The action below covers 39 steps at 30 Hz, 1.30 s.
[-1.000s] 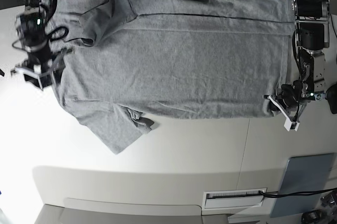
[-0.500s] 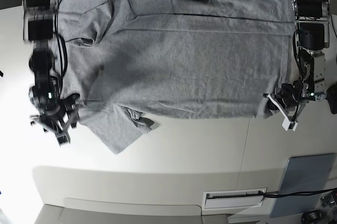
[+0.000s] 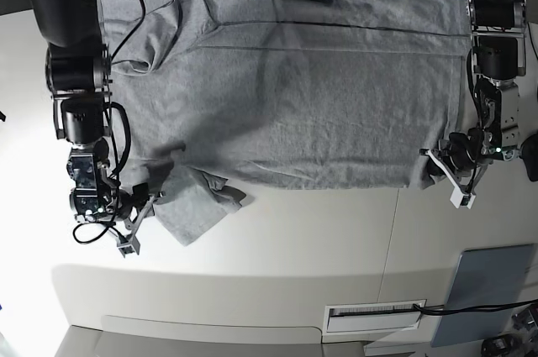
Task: Fold the T-shirt properly
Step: 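Move the right gripper along the shirt to grasp the hem corner, then lift the hem with both grippers and fold it over toward the collar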
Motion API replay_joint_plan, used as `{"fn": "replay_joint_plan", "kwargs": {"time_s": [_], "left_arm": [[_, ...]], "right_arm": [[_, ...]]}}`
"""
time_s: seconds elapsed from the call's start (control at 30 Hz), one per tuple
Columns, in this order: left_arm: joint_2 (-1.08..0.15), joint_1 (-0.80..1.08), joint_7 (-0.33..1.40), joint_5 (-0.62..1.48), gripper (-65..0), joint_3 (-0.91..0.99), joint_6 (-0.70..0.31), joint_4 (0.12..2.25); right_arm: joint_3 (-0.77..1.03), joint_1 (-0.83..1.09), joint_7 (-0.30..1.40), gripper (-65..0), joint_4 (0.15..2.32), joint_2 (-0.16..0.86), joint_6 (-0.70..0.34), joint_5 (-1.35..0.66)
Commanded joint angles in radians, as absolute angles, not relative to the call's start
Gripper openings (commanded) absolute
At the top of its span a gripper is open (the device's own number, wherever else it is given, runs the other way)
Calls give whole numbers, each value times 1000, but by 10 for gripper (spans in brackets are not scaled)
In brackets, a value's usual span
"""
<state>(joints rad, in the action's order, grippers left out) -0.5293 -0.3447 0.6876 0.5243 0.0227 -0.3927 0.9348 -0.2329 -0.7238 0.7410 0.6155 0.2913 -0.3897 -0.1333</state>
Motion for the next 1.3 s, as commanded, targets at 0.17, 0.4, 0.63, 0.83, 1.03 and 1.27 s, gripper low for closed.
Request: {"fn": "replay_joint_plan", "kwargs": {"time_s": [0.17,0.4,0.63,0.83,1.03,1.27], "left_arm": [[-546,-363,686,524,-650,28,-394,945],[-546,-363,679,524,-650,28,-394,945],[-549,-364,632,524,-650,29,-394,970],[-573,-362,660,556,-650,30,-394,1045],[-620,-307,690,622,-650,44,-400,1128],[-626,-93,688,688,-650,193,-446,1295]], "right_arm": [[-229,-761,742,-357,539,272,-408,-133],[-229,-759,808,-650,535,269,-430,-110],[-229,-756,789,-650,626,271,-429,-104],[-227,-668,931,-650,954,306,-419,-125],[-227,-469,1010,-650,1363,403,-312,-127],[-173,-221,1028,-650,1623,464,-286,-112]]}}
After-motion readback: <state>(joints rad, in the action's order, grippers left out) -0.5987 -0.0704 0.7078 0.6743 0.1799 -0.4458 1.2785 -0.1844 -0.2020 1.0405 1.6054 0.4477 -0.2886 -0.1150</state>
